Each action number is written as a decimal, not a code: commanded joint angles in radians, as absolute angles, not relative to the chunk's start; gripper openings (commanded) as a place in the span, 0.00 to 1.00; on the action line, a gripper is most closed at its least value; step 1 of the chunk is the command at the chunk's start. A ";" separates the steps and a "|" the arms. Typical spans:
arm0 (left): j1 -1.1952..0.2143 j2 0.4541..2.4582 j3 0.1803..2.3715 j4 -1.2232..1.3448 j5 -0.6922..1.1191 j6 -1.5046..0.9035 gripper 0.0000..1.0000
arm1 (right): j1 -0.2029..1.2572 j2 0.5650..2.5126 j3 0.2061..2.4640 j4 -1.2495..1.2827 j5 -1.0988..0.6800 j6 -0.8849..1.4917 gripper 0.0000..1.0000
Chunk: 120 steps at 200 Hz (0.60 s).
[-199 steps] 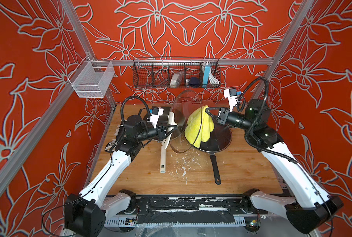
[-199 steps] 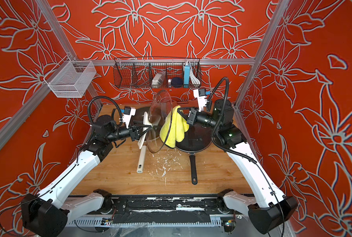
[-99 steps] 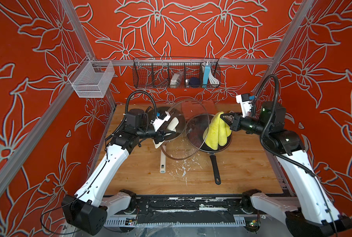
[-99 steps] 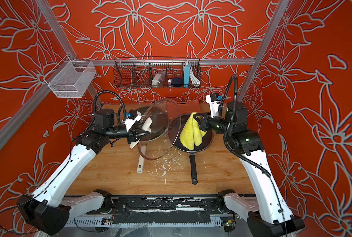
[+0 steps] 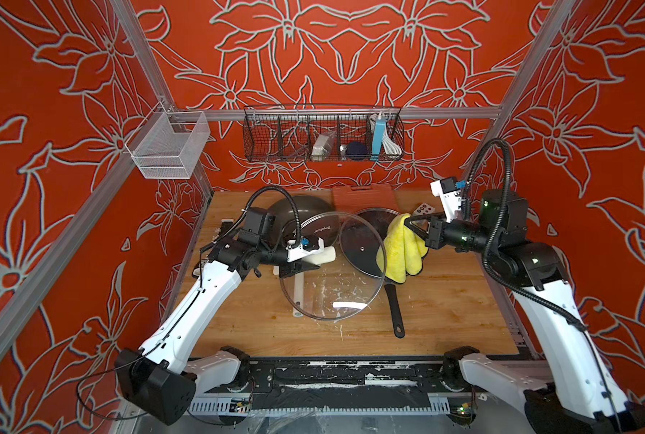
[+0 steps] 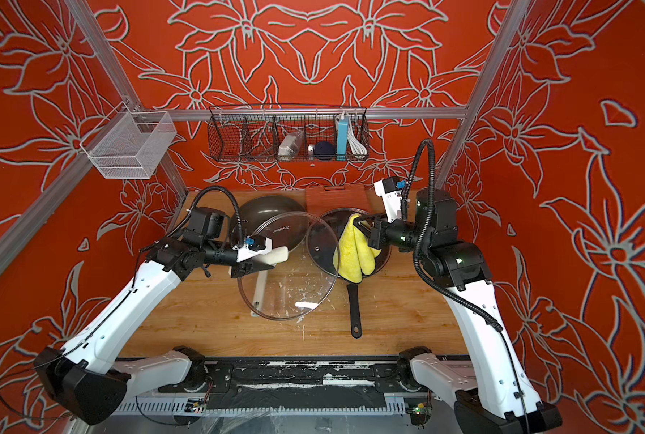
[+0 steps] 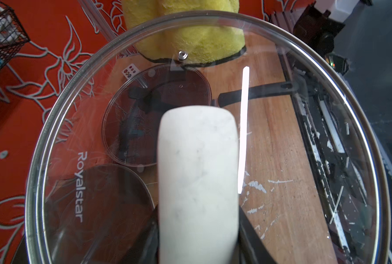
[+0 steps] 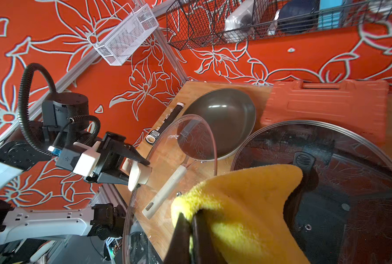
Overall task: Wipe the pot lid with a cloth
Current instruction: Wipe the pot lid.
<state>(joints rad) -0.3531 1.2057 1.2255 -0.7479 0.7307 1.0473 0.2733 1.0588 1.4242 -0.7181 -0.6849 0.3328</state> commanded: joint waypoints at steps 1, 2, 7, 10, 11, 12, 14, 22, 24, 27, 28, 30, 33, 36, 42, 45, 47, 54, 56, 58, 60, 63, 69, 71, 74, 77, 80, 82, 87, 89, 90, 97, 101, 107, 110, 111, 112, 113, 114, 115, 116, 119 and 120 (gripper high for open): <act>-0.403 1.210 1.303 -0.676 0.748 1.217 0.00 | 0.270 1.076 1.382 -0.658 -0.748 0.354 0.00; -0.405 1.212 1.304 -0.675 0.747 1.218 0.00 | 0.270 1.077 1.376 -0.657 -0.750 0.355 0.00; -0.412 1.217 1.301 -0.667 0.742 1.225 0.00 | 0.272 1.081 1.369 -0.645 -0.758 0.360 0.00; -0.416 1.220 1.300 -0.663 0.738 1.228 0.00 | 0.272 1.083 1.361 -0.638 -0.762 0.364 0.00; -0.417 1.220 1.299 -0.662 0.737 1.230 0.00 | 0.273 1.083 1.358 -0.635 -0.763 0.365 0.00; -0.418 1.221 1.299 -0.662 0.737 1.232 0.00 | 0.272 1.083 1.354 -0.632 -0.765 0.366 0.00; -0.420 1.222 1.298 -0.661 0.736 1.239 0.00 | 0.274 1.084 1.349 -0.626 -0.767 0.370 0.00; -0.431 1.227 1.295 -0.655 0.729 1.259 0.00 | 0.276 1.086 1.325 -0.603 -0.773 0.379 0.00; -0.434 1.227 1.294 -0.652 0.724 1.261 0.00 | 0.276 1.087 1.320 -0.596 -0.773 0.381 0.00; -0.439 1.229 1.291 -0.645 0.719 1.262 0.00 | 0.278 1.087 1.311 -0.589 -0.776 0.384 0.00; -0.440 1.229 1.291 -0.643 0.716 1.262 0.00 | 0.279 1.087 1.308 -0.587 -0.776 0.385 0.00; -0.444 1.229 1.289 -0.639 0.712 1.264 0.00 | 0.280 1.088 1.303 -0.581 -0.776 0.387 0.00; -0.449 1.230 1.287 -0.635 0.707 1.269 0.00 | 0.281 1.088 1.295 -0.573 -0.776 0.390 0.00; -0.453 1.233 1.286 -0.630 0.700 1.272 0.00 | 0.284 1.089 1.286 -0.566 -0.776 0.394 0.00; -0.465 1.235 1.286 -0.625 0.689 1.277 0.00 | 0.290 1.091 1.268 -0.547 -0.778 0.402 0.00; -0.471 1.238 1.288 -0.626 0.683 1.281 0.00 | 0.293 1.092 1.259 -0.537 -0.778 0.407 0.00; -0.474 1.241 1.290 -0.627 0.680 1.282 0.00 | 0.296 1.093 1.254 -0.533 -0.779 0.409 0.00; -0.488 1.251 1.301 -0.634 0.664 1.292 0.00 | 0.308 1.099 1.239 -0.517 -0.777 0.413 0.00; -0.492 1.255 1.305 -0.635 0.659 1.293 0.00 | 0.311 1.102 1.234 -0.515 -0.775 0.414 0.00; -0.496 1.259 1.308 -0.636 0.655 1.294 0.00 | 0.316 1.103 1.230 -0.511 -0.773 0.414 0.00; -0.500 1.261 1.312 -0.638 0.650 1.294 0.00 | 0.320 1.105 1.226 -0.508 -0.770 0.414 0.00; -0.507 1.268 1.316 -0.640 0.643 1.299 0.00 | 0.327 1.108 1.221 -0.504 -0.764 0.413 0.00; -0.522 1.276 1.326 -0.643 0.627 1.310 0.00 | 0.342 1.113 1.210 -0.497 -0.753 0.414 0.00; -0.527 1.282 1.328 -0.644 0.622 1.313 0.00 | 0.347 1.115 1.206 -0.493 -0.749 0.414 0.00; -0.535 1.286 1.333 -0.646 0.613 1.317 0.00 | 0.354 1.118 1.200 -0.489 -0.744 0.413 0.00; -0.544 1.291 1.338 -0.647 0.603 1.322 0.00 | 0.362 1.121 1.195 -0.484 -0.740 0.413 0.00; -0.552 1.298 1.343 -0.649 0.593 1.327 0.00 | 0.369 1.123 1.189 -0.479 -0.735 0.414 0.00; -0.557 1.301 1.347 -0.650 0.587 1.330 0.00 | 0.374 1.124 1.185 -0.476 -0.731 0.414 0.00; -0.571 1.311 1.352 -0.650 0.572 1.335 0.00 | 0.383 1.128 1.178 -0.467 -0.723 0.416 0.00; -0.576 1.313 1.356 -0.650 0.566 1.337 0.00 | 0.387 1.130 1.174 -0.463 -0.720 0.416 0.00; -0.579 1.316 1.357 -0.650 0.563 1.337 0.00 | 0.389 1.130 1.172 -0.461 -0.718 0.418 0.00; -0.591 1.328 1.366 -0.646 0.553 1.339 0.00 | 0.402 1.134 1.159 -0.446 -0.711 0.423 0.00; -0.598 1.335 1.371 -0.646 0.550 1.340 0.00 | 0.410 1.137 1.152 -0.436 -0.708 0.427 0.00; -0.609 1.345 1.378 -0.646 0.546 1.341 0.00 | 0.421 1.139 1.140 -0.424 -0.701 0.432 0.00; -0.614 1.350 1.381 -0.645 0.543 1.340 0.00 | 0.427 1.141 1.137 -0.419 -0.696 0.433 0.00; -0.615 1.351 1.383 -0.644 0.542 1.340 0.00 | 0.428 1.141 1.136 -0.418 -0.694 0.434 0.00; -0.616 1.353 1.383 -0.643 0.541 1.341 0.00 | 0.430 1.141 1.135 -0.417 -0.692 0.435 0.00; -0.618 1.355 1.383 -0.642 0.540 1.341 0.00 | 0.433 1.141 1.134 -0.416 -0.691 0.434 0.00; -0.620 1.356 1.384 -0.641 0.538 1.341 0.00 | 0.435 1.142 1.133 -0.416 -0.689 0.435 0.00; -0.620 1.358 1.385 -0.640 0.538 1.341 0.00 | 0.437 1.142 1.131 -0.416 -0.688 0.435 0.00; -0.622 1.358 1.385 -0.639 0.536 1.341 0.00 | 0.438 1.143 1.130 -0.416 -0.687 0.434 0.00; -0.628 1.363 1.386 -0.635 0.531 1.341 0.00 | 0.443 1.144 1.128 -0.413 -0.682 0.435 0.00; -0.629 1.363 1.387 -0.634 0.529 1.342 0.00 | 0.445 1.146 1.126 -0.412 -0.679 0.434 0.00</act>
